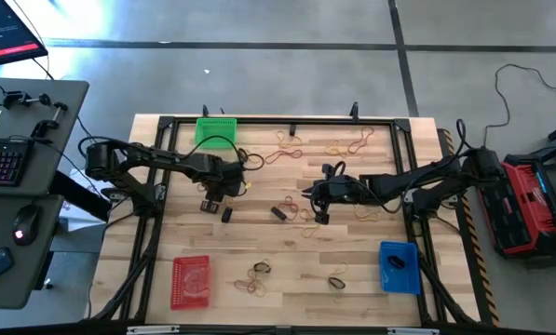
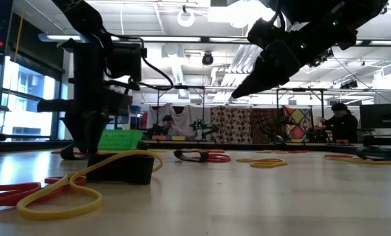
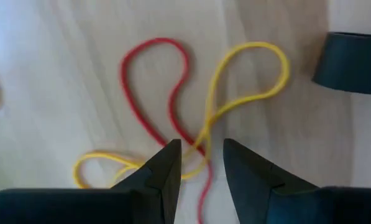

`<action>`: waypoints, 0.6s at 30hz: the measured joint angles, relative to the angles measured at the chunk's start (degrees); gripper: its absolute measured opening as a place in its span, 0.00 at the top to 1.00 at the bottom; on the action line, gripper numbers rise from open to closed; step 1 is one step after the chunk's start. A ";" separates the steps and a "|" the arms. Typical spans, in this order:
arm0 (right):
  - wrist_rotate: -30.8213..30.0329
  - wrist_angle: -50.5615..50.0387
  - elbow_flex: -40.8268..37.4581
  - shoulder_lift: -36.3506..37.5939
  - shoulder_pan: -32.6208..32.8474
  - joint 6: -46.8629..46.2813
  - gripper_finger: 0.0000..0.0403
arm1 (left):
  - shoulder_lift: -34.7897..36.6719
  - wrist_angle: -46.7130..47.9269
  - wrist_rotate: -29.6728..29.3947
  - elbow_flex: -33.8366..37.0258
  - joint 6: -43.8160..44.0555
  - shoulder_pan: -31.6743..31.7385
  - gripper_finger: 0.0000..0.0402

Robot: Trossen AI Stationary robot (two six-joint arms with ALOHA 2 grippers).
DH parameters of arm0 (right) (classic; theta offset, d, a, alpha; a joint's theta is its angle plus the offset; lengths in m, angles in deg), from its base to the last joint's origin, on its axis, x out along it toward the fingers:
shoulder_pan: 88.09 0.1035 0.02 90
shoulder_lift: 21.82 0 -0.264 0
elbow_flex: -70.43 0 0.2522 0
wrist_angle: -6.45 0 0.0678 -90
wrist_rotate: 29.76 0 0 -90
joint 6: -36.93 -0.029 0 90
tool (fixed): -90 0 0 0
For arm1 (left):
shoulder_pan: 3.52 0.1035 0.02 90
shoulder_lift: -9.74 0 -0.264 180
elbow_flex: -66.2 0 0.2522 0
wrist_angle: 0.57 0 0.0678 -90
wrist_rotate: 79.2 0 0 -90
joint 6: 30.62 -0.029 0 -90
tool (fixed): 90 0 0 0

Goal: Sort rubber bands into baskets
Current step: Put the yellow rubber band into the red bin

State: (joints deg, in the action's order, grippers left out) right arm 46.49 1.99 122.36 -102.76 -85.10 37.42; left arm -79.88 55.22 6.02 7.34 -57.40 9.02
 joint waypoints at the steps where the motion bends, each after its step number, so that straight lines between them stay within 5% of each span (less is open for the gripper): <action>1: 0.00 0.00 -0.02 0.00 0.00 0.00 0.90 | 0.00 0.01 0.28 0.00 -0.07 -0.03 0.72; 18: 0.00 0.42 -0.02 0.00 0.00 -0.44 0.90 | 0.02 -2.80 3.06 0.00 1.04 -0.33 0.94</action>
State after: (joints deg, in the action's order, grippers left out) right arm 46.49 2.40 122.34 -102.76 -85.10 36.98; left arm -79.86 52.42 9.08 7.34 -56.36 8.69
